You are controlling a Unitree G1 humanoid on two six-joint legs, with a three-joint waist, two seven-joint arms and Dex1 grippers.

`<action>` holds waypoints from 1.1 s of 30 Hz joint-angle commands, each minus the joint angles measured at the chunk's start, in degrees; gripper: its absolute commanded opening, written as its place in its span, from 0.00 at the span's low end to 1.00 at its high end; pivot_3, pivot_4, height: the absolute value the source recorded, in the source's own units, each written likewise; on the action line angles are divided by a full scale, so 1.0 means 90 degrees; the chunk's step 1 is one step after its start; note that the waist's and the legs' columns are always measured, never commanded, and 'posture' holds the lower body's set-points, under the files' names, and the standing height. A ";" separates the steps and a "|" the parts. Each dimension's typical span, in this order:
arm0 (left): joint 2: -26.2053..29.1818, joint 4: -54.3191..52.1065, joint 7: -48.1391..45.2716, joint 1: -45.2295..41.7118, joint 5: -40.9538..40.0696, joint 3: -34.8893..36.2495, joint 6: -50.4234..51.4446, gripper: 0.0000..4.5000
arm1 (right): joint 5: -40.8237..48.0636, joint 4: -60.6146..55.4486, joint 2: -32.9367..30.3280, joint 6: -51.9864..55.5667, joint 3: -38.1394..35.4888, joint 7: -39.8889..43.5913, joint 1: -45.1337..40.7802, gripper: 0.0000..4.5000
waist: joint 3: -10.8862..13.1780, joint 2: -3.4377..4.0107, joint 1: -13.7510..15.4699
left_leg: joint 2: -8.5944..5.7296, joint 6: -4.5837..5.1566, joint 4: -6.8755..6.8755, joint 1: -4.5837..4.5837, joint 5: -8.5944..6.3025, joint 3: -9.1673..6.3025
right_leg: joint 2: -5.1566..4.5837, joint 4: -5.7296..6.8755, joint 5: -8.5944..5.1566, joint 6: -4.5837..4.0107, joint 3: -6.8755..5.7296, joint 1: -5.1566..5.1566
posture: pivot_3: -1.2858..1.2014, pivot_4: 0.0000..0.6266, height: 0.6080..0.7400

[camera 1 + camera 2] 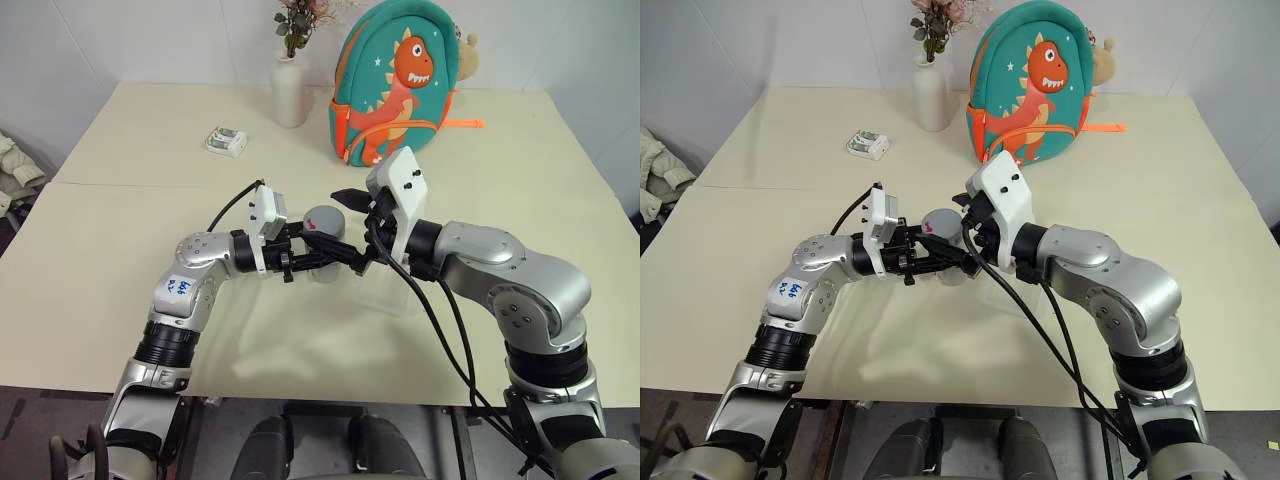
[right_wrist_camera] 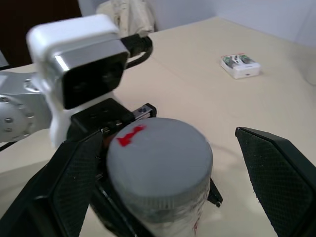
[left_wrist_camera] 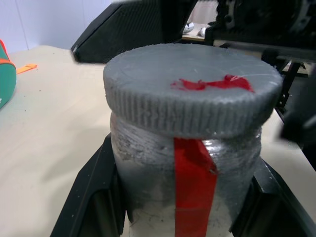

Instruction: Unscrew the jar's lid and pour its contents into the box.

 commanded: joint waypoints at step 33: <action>0.0416 -0.0435 -0.1467 -0.0148 -0.0642 0.0105 0.0339 0.46 | 0.0122 0.1100 -0.1304 -0.1780 0.0100 0.4531 -0.0434 0.57 | 0.0000 0.0000 -0.0008 | 0.0003 0.0000 0.0009 0.0001 0.0001 0.0010 | 0.0010 0.0013 0.0000 0.0001 -0.0010 -0.0007 | 0.52 0.24 1.00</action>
